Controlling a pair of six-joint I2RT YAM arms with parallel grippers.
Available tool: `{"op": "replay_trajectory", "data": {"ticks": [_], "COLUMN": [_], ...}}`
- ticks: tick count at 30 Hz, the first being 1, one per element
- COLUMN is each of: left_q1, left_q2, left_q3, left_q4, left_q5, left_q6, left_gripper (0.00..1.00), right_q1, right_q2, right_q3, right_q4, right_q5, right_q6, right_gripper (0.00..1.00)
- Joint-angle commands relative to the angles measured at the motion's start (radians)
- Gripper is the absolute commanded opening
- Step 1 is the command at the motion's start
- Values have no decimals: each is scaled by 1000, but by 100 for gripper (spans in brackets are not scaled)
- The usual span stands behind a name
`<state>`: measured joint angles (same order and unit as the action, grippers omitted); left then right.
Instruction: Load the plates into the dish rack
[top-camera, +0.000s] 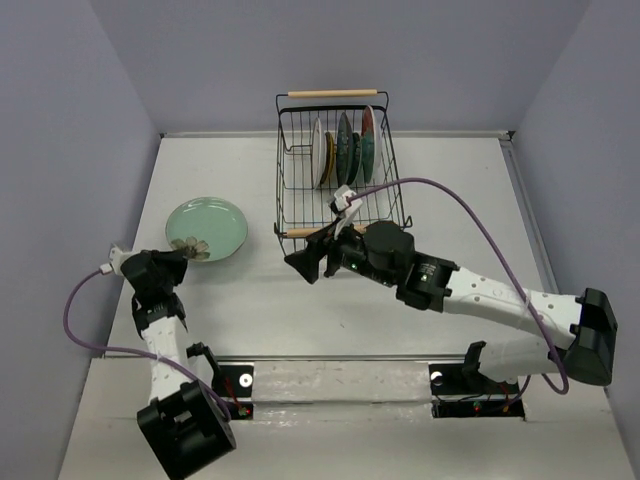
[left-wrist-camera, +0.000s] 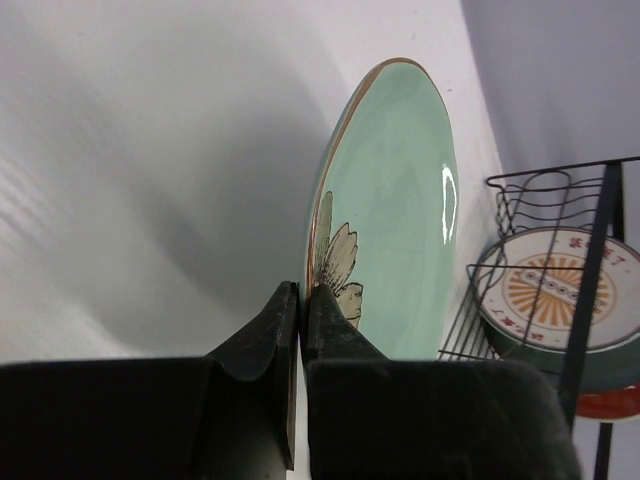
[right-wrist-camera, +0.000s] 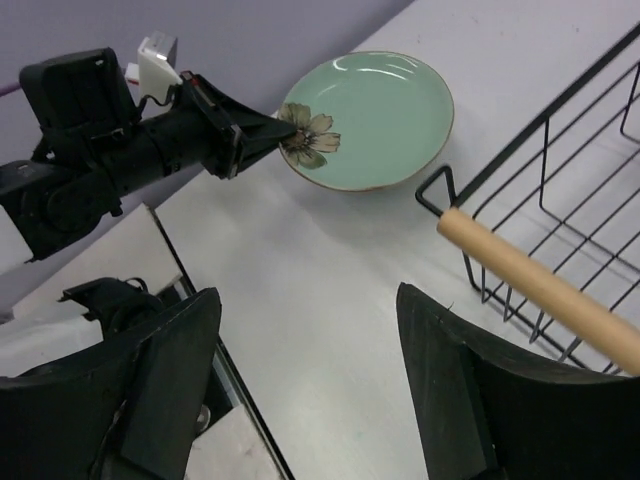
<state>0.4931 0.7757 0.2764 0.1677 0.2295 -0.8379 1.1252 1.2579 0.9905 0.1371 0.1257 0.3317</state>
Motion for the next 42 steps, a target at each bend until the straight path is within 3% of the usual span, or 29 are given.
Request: {"op": "replay_trajectory", "data": {"ticks": [1, 9, 12, 18, 27, 29, 31, 32, 35, 37, 40, 42], "left_q1": [6, 4, -16, -210, -352, -376, -387, -390, -404, -413, -422, -427], "left_q2": [-29, 14, 43, 134, 197, 200, 211, 217, 250, 273, 292, 297], "left_q3": [141, 279, 351, 496, 576, 587, 587, 586, 584, 581, 592, 612], "left_q4": [207, 360, 505, 532, 535, 530, 526, 521, 494, 460, 362, 276], "left_q5": [120, 247, 367, 517, 605, 616, 611, 607, 593, 564, 498, 438], "left_q6": [-70, -159, -213, -155, -101, -87, -81, -78, -53, -23, 51, 107], "left_gripper": [6, 6, 6, 6, 6, 6, 6, 6, 6, 10, 57, 68], "right_q1": [-71, -292, -353, -409, -453, -464, -464, -473, -473, -473, -492, -519], "right_q2": [27, 193, 279, 437, 499, 488, 457, 445, 391, 368, 324, 302], "right_q3": [164, 477, 595, 775, 806, 768, 728, 708, 636, 602, 565, 551], "right_q4": [-42, -192, -226, -260, -261, -232, -167, -150, -82, -70, -60, -59], "right_q5": [-196, -441, -488, -531, -506, -514, -528, -541, -508, -489, -443, -426], "right_q6": [-77, -89, -68, -7, 23, 43, 68, 76, 101, 104, 107, 116], "right_gripper": [79, 88, 90, 92, 93, 84, 65, 48, 7, 7, 7, 7]}}
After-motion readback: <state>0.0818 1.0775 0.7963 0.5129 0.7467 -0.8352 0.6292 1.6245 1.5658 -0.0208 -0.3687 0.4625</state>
